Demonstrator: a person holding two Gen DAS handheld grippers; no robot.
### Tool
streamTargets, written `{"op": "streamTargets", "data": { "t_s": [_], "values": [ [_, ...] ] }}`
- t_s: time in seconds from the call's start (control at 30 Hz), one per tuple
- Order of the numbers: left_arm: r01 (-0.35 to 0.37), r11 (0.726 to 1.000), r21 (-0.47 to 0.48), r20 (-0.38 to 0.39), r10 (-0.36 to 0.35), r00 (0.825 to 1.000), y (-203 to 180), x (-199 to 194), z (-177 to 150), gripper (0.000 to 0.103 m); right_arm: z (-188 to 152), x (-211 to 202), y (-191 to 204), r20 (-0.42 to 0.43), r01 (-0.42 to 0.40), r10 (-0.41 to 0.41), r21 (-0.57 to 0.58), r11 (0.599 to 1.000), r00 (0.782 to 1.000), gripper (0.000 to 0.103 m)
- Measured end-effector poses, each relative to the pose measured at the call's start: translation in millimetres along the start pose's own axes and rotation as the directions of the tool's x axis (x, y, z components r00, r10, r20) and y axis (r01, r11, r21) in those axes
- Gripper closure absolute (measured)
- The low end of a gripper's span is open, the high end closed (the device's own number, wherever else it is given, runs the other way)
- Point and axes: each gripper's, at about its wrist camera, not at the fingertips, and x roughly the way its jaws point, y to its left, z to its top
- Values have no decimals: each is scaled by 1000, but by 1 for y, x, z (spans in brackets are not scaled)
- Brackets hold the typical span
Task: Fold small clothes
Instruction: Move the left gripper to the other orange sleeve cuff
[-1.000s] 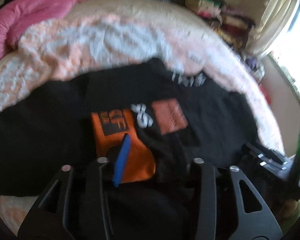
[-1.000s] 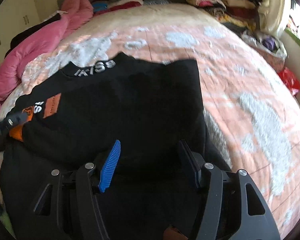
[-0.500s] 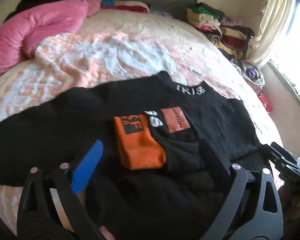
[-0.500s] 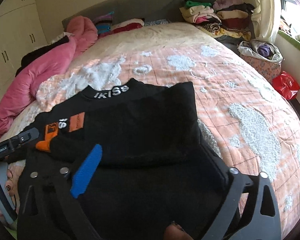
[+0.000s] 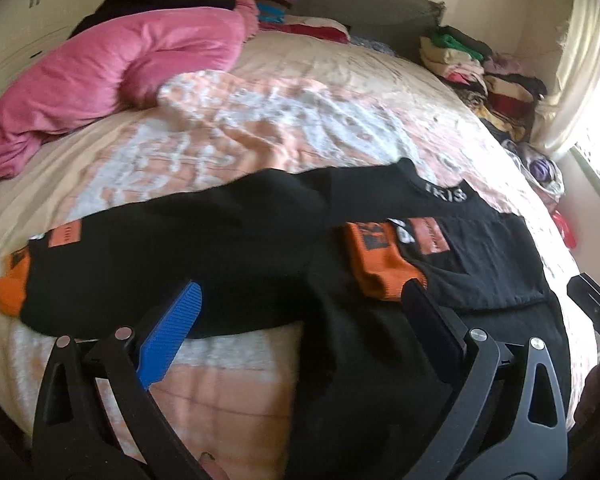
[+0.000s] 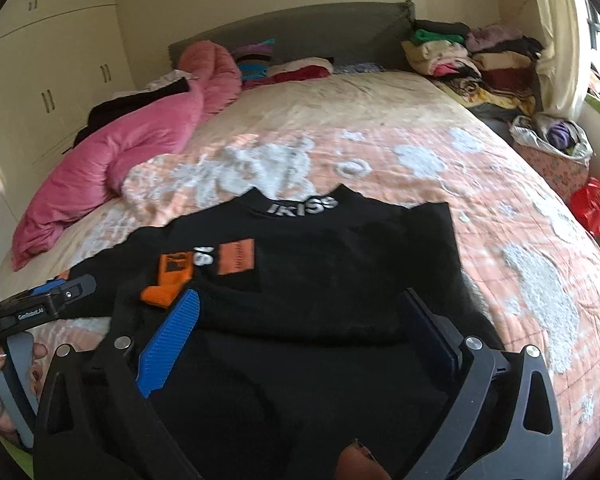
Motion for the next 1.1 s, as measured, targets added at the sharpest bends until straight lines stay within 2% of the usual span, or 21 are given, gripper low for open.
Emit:
{"op": "streamTargets", "data": {
  "t_s": [0.23, 0.6, 1.1],
  "values": [
    [-27, 999, -41, 40, 28, 999, 26, -17, 3, 9, 5, -2, 27, 2, -31, 31, -48, 998, 1000, 4],
    [-79, 987, -137, 55, 87, 995, 72, -23, 0, 9, 14, 4, 71, 1, -92, 93, -128, 987, 996, 4],
    [-133, 944, -302, 22, 146, 989, 141, -21, -11, 9, 18, 30, 138, -49, -177, 170, -259, 950, 984, 4]
  ]
}}
